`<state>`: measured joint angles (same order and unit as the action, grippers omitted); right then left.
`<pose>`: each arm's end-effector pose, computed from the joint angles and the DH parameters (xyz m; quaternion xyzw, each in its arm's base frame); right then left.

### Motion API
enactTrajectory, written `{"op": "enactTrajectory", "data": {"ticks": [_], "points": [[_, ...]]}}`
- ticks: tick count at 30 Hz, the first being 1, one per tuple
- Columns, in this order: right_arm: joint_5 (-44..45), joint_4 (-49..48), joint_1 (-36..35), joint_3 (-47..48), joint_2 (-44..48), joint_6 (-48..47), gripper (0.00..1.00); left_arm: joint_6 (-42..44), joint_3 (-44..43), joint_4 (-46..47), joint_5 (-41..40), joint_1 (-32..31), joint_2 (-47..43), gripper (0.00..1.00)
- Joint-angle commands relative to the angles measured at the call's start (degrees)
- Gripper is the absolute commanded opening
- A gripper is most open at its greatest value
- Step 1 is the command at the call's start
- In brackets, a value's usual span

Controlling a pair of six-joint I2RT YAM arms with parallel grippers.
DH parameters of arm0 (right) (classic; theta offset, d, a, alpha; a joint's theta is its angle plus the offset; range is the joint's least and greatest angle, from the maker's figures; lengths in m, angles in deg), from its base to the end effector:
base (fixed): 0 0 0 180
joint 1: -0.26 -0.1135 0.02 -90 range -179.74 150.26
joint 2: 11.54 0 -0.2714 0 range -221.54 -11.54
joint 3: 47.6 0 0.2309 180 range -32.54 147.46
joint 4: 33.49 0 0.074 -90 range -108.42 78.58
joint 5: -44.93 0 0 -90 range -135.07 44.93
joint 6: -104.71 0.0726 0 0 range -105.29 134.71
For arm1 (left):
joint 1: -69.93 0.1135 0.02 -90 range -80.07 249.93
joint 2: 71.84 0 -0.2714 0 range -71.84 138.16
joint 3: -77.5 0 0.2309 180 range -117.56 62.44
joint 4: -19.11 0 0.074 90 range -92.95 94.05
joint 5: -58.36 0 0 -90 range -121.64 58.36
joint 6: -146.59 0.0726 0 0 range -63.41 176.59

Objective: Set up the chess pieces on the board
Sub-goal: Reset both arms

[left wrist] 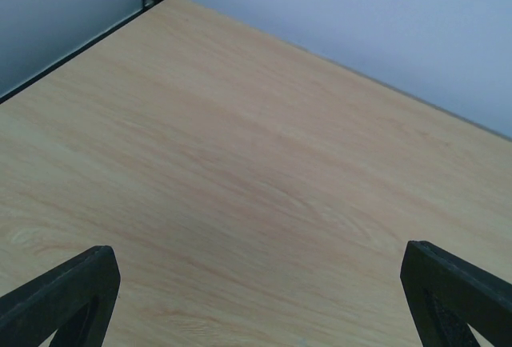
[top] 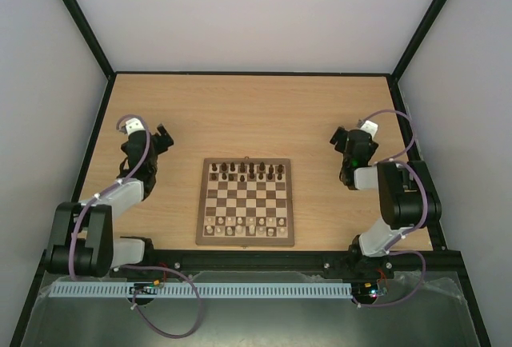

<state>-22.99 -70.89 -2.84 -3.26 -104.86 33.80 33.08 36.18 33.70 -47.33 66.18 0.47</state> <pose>0.3267 -0.0096 0.1819 0.2257 0.7363 -0.0262 0.6374 0.2742 0.0017 0.2126 -0.2167 0.7674 -0.0336 0.6025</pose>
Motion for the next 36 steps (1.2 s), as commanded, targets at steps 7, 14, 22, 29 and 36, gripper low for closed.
{"op": "enactTrajectory", "data": {"ticks": [7, 14, 22, 29, 36], "points": [[-0.05, -11.38, -3.20, -5.13, 6.10, -4.86, 0.98, 4.24, -0.14, 7.43, 0.63, 4.01, 2.88, 1.00], [5.20, -8.30, -3.23, -12.38, 18.35, -8.38, 0.99, 5.55, 0.34, 10.45, 1.97, 4.10, 3.36, 0.99], [5.99, -8.74, -3.02, -16.46, 20.62, -7.71, 0.99, 6.11, 2.17, 11.80, 3.28, 4.10, 1.50, 1.00], [1.87, -11.41, -2.16, -14.28, 11.28, -8.08, 0.99, 6.11, 3.41, 13.29, 4.31, 4.10, 0.56, 0.99], [-6.87, -18.60, -0.69, -16.91, 7.05, -9.86, 0.99, 5.67, 4.72, 14.69, 4.29, 4.35, -0.65, 1.00]]}}
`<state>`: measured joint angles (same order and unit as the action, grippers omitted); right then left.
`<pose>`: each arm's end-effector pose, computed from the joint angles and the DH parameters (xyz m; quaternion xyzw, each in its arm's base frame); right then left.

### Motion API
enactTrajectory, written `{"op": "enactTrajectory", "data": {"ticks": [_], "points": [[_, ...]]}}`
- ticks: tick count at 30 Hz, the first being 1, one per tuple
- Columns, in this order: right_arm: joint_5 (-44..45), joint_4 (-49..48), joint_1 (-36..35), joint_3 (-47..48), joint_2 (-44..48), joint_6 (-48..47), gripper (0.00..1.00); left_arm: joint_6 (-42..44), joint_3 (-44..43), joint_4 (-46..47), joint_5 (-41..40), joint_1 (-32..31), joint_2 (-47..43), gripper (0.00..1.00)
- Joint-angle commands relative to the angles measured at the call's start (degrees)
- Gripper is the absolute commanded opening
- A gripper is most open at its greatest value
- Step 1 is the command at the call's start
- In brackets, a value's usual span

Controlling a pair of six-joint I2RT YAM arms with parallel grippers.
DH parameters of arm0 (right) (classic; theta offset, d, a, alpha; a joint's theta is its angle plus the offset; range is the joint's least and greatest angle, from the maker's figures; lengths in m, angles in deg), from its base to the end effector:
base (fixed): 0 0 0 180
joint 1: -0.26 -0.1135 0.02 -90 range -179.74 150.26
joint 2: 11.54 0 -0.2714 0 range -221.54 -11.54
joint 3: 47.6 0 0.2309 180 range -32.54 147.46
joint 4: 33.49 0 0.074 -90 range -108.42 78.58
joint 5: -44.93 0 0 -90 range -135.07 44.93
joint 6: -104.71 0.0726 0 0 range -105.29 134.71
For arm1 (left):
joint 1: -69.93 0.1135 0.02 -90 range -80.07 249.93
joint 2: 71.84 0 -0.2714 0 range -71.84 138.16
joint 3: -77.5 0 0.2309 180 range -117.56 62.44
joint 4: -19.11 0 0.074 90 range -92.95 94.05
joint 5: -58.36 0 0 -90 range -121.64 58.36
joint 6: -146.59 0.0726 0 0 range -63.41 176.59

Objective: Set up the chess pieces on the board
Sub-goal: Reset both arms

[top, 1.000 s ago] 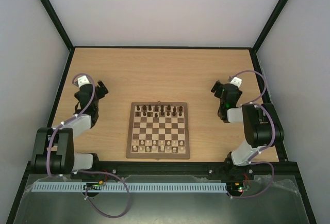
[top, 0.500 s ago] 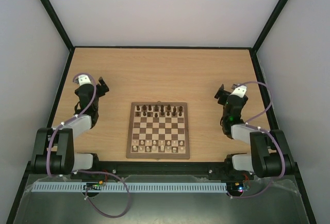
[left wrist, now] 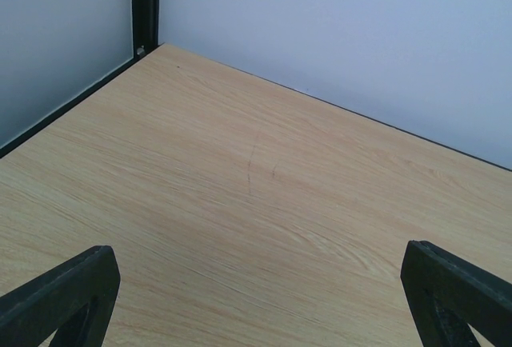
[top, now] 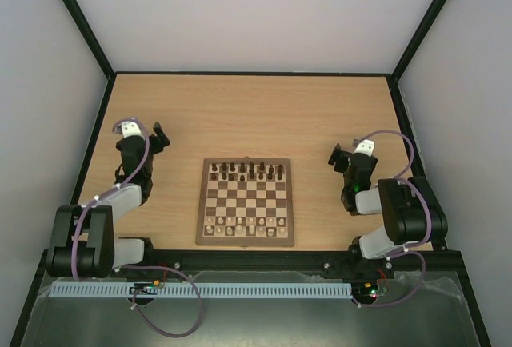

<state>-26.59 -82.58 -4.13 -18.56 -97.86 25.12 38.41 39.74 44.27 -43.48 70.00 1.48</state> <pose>0.2698 -0.0024 0.1697 0.1442 0.7394 -0.0371 0.6566 0.2726 0.0152 0.2130 -0.1864 0.7440 -0.0220 0.6412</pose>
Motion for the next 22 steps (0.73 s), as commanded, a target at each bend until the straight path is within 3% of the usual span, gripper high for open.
{"op": "enactTrajectory", "data": {"ticks": [1, 9, 22], "points": [[-3.54, -10.49, 0.60, -2.71, -0.81, -1.49, 0.98, 0.40, 1.50, 4.40, 0.49, 0.61, -2.04, 1.00], [-4.99, -5.06, 0.83, 0.05, -0.46, -1.78, 0.99, 0.27, 2.10, 5.32, 1.54, 1.59, -2.00, 0.99], [-6.18, -4.91, 1.31, 0.10, -0.34, -1.71, 0.99, 0.85, 3.19, 7.41, 0.40, 1.67, -2.03, 1.00]]}}
